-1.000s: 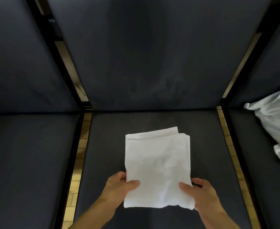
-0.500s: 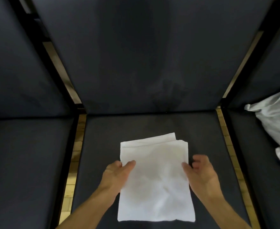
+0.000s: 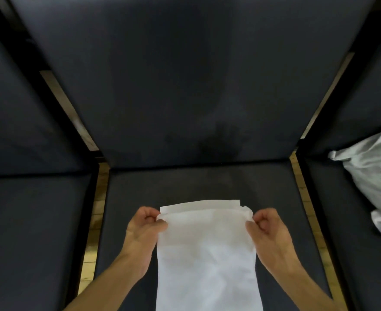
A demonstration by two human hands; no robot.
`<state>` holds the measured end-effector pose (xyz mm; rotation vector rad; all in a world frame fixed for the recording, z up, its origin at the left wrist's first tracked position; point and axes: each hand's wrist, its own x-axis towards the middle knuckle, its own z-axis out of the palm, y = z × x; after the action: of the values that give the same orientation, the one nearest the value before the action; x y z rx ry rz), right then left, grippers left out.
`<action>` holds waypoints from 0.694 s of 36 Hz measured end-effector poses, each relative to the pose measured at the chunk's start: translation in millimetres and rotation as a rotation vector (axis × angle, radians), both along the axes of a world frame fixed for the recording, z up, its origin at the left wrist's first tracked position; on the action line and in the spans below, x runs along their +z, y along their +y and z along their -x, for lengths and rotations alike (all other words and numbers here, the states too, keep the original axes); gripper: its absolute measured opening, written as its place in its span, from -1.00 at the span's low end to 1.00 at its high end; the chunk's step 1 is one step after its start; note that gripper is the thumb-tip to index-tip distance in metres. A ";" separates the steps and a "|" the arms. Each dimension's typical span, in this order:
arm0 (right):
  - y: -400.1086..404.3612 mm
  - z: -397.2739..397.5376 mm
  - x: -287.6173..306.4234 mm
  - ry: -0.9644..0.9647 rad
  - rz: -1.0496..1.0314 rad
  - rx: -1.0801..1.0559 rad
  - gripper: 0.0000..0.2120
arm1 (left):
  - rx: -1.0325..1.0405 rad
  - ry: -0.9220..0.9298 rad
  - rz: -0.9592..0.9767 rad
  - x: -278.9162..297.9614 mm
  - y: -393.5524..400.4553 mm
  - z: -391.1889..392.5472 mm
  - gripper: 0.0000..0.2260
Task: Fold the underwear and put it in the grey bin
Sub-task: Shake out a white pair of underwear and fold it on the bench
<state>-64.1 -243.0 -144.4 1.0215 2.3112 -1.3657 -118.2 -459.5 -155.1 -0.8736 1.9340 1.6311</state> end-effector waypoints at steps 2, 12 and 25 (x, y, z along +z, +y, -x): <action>0.6 -2.1 2.8 0.019 -0.008 -0.019 -0.91 | 0.015 0.002 -0.059 2.4 -5.1 1.6 -0.81; -0.6 -2.9 -10.4 -0.041 -0.243 0.187 -0.77 | -0.136 -0.045 -0.223 3.5 -13.6 5.8 -0.82; 0.4 12.7 -15.0 -0.038 -0.261 0.356 -0.71 | -0.240 -0.070 -0.280 3.6 -8.3 10.9 -0.80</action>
<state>-76.7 -242.7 -159.4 0.6473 2.5339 -0.9202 -129.0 -467.8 -151.5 -0.5575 1.6407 1.6497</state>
